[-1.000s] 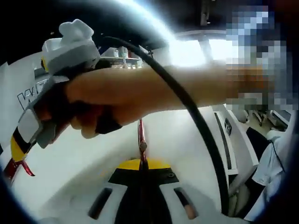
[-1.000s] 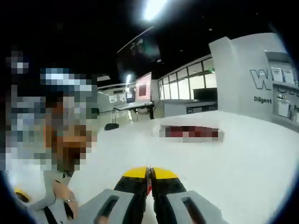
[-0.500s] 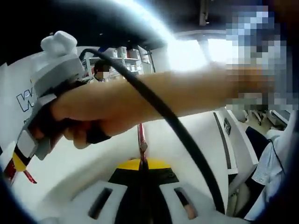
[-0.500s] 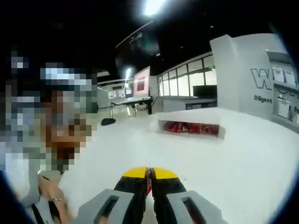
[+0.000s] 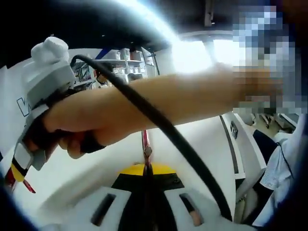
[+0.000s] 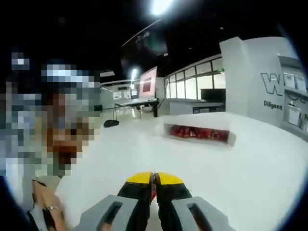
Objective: Tear open the coffee pouch, take out the coffee, and pour the coffee from the pouch into the cup
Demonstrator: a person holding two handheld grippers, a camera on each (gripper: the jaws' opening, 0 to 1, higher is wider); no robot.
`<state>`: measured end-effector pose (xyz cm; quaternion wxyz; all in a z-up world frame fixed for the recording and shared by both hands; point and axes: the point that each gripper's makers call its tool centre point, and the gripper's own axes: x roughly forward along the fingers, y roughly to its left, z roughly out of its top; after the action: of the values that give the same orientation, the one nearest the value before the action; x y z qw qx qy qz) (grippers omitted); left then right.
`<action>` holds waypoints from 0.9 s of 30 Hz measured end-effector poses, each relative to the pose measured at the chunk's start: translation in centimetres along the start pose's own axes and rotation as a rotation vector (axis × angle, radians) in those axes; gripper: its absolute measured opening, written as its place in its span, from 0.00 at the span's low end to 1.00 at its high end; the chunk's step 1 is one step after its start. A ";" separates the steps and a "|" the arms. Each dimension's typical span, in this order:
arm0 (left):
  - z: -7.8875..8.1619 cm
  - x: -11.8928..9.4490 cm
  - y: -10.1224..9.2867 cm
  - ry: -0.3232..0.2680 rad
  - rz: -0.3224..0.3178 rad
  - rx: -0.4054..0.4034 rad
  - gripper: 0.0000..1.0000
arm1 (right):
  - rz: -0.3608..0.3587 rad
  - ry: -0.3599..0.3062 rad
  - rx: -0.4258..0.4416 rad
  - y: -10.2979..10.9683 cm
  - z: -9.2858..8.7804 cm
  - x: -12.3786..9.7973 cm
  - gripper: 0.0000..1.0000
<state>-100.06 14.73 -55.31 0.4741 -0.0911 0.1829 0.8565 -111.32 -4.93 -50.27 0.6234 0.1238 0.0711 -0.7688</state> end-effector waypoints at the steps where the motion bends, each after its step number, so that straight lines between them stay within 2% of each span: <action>1: 0.0 0.0 0.0 0.000 0.001 0.001 0.05 | 0.000 0.005 0.000 0.1 -0.1 0.1 0.04; 5: 0.0 0.0 0.0 0.000 0.001 0.003 0.05 | -0.010 -0.010 0.005 -0.2 0.2 0.3 0.04; 18: 0.0 0.1 -0.1 0.000 -0.001 0.005 0.05 | -0.002 0.018 -0.001 -0.3 -0.4 1.3 0.05; 27: 0.0 0.1 -0.1 -0.001 -0.001 0.005 0.05 | -0.020 0.014 -0.003 -0.7 -0.4 1.7 0.05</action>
<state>-99.98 14.83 -55.34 0.4748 -0.0896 0.1848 0.8558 -112.30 -6.30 -51.16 0.6154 0.1276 0.0778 -0.7739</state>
